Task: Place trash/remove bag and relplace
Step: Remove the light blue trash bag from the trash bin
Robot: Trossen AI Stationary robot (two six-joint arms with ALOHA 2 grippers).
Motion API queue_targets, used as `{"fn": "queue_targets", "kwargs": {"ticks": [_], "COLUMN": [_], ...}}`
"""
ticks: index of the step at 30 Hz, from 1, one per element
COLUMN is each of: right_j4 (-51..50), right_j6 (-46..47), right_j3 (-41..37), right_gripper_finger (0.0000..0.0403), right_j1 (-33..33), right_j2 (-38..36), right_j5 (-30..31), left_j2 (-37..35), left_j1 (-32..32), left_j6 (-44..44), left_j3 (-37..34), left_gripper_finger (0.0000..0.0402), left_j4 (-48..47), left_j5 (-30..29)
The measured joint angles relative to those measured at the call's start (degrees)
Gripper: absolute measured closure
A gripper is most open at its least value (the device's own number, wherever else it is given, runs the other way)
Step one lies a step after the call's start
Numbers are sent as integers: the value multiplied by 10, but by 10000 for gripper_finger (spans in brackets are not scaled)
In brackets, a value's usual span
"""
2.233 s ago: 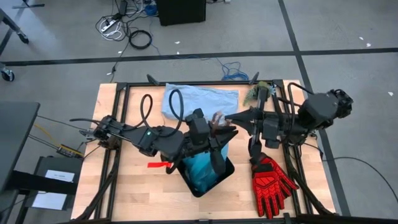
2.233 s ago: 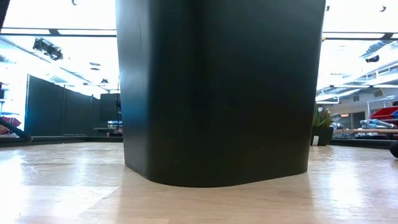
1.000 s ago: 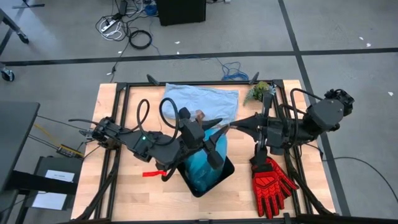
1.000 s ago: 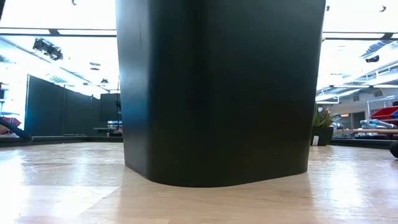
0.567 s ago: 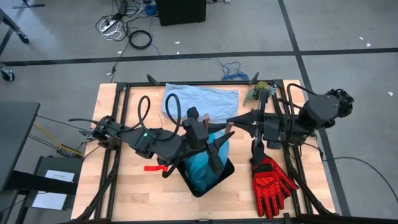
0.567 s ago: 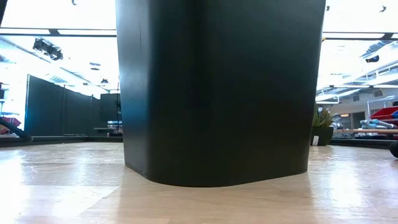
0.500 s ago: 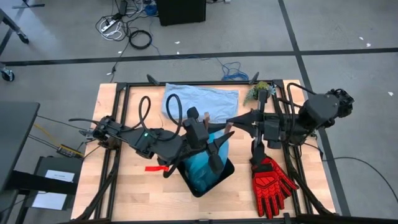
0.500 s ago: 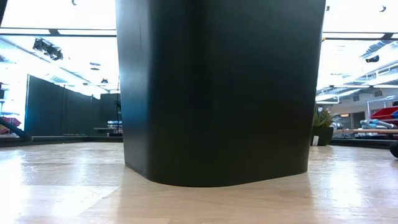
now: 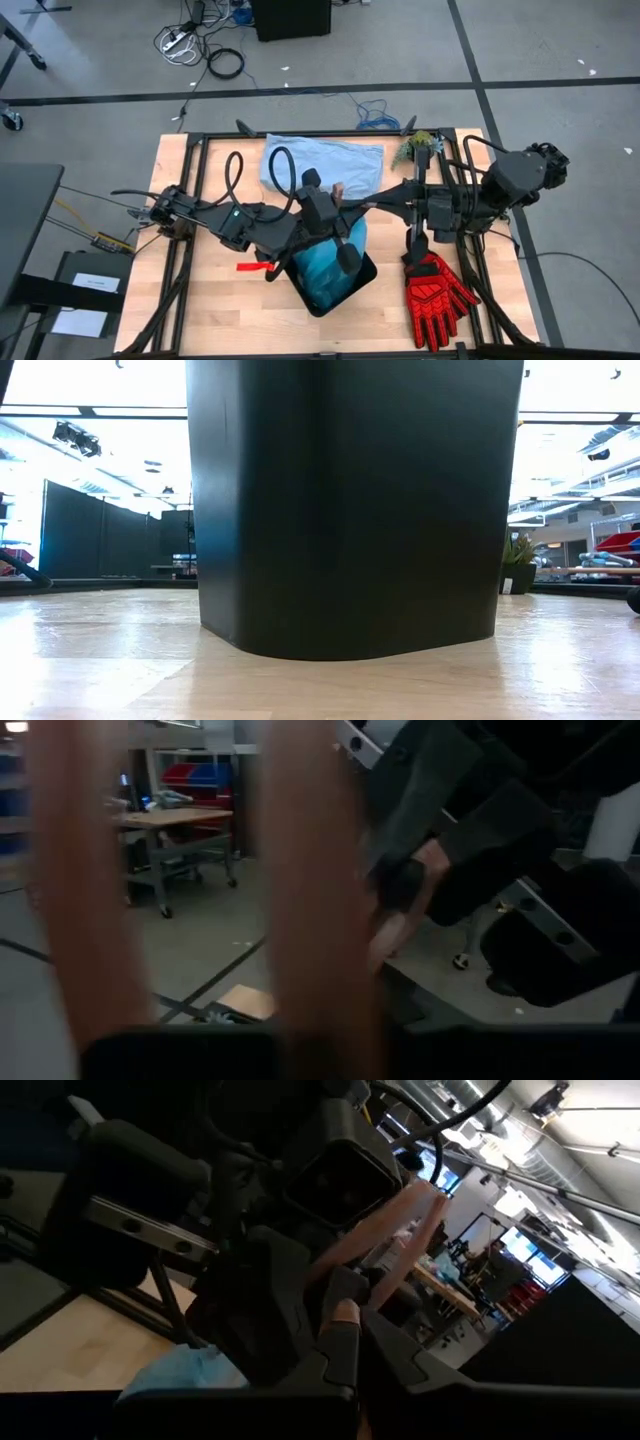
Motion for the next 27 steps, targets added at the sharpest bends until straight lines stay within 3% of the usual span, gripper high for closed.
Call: {"fn": "queue_targets", "kwargs": {"ticks": [5, 9, 15, 19, 24, 27], "right_j4": [31, 57, -13, -79, -109, -133], "right_j6": [-59, -108, 15, 80, 98, 106], "right_j3": [0, -1, 0, -1, 0, 0], "right_gripper_finger": [398, 368, 277, 219, 195, 199], "right_j1": [4, 19, 27, 28, 26, 12], "right_j2": [0, -3, -12, -9, -11, -10], "right_j5": [80, 126, 81, 96, 152, 153], "left_j2": [0, 0, 0, 0, 0, 0], "left_j1": [-4, -13, -20, -19, -20, -20], "left_j6": [0, 1, 4, 4, 3, 3], "left_j3": [0, 0, 0, 0, 0, 0], "left_gripper_finger": [398, 399, 400, 400, 401, 401], "left_j4": [-3, -16, -18, -18, -16, -7], "left_j5": [-5, -38, -66, -74, -74, -73]}}
